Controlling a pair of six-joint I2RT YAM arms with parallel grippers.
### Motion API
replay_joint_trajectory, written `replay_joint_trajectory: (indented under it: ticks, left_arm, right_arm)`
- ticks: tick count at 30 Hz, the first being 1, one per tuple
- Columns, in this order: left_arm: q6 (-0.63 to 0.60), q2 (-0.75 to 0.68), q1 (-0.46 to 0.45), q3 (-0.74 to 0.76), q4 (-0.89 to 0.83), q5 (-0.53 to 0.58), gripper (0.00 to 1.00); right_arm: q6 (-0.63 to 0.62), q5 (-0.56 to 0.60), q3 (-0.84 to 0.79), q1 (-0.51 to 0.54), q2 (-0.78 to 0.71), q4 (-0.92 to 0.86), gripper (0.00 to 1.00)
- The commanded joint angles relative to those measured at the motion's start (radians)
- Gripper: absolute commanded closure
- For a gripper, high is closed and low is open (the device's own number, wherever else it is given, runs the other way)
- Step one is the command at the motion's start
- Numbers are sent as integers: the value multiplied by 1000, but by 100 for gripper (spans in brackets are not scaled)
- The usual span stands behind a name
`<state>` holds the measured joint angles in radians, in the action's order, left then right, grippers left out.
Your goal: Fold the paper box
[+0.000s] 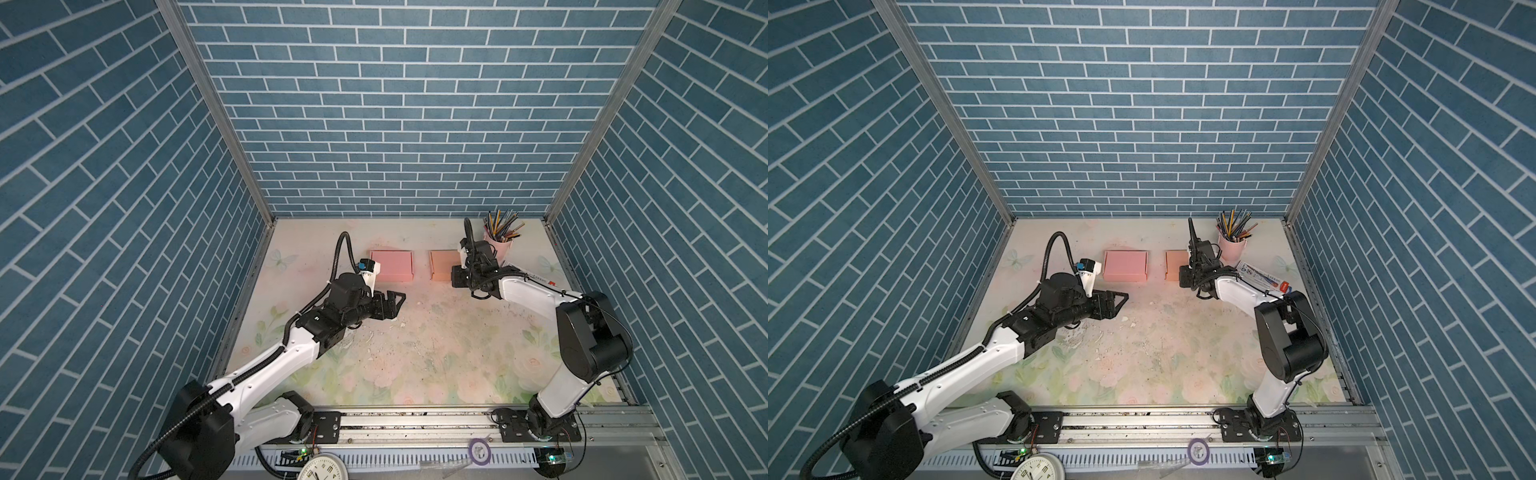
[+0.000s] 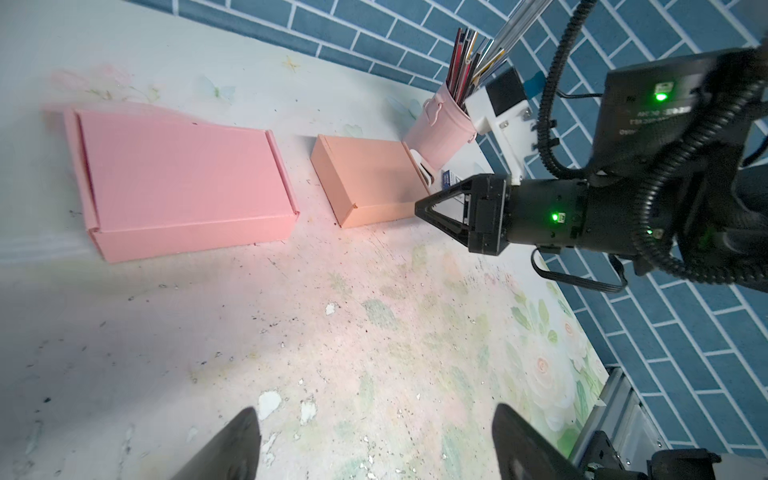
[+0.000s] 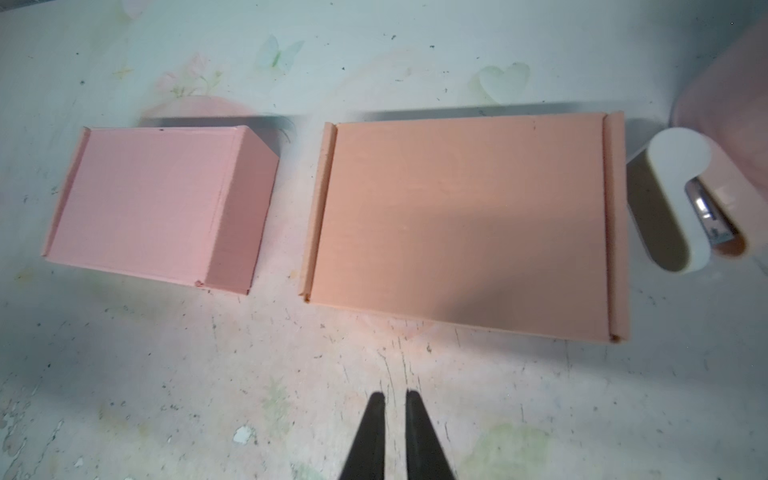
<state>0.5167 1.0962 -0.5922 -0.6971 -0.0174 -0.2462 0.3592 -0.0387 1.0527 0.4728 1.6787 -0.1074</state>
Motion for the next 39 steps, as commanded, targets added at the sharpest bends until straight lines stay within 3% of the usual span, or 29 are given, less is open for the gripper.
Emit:
replay_joint_trajectory:
  ticks: [1, 6, 17, 30, 39]
  left_arm:
    - [-53, -60, 41, -27, -86, 37, 12]
    - [-61, -158, 81, -25, -195, 191, 12]
    - [-57, -293, 116, -9, -299, 351, 12]
    - [-87, -294, 118, -4, -418, 616, 12]
    - [-163, -318, 119, 16, -398, 780, 12]
  right_arm:
    - [-9, 29, -42, 15, -77, -32, 84]
    - [-23, 10, -151, 35, -244, 28, 74]
    - [-81, 51, -301, 36, -526, 4, 56]
    - [-109, 173, -423, 35, -803, -74, 39]
    - [-109, 238, -485, 13, -940, -96, 27]
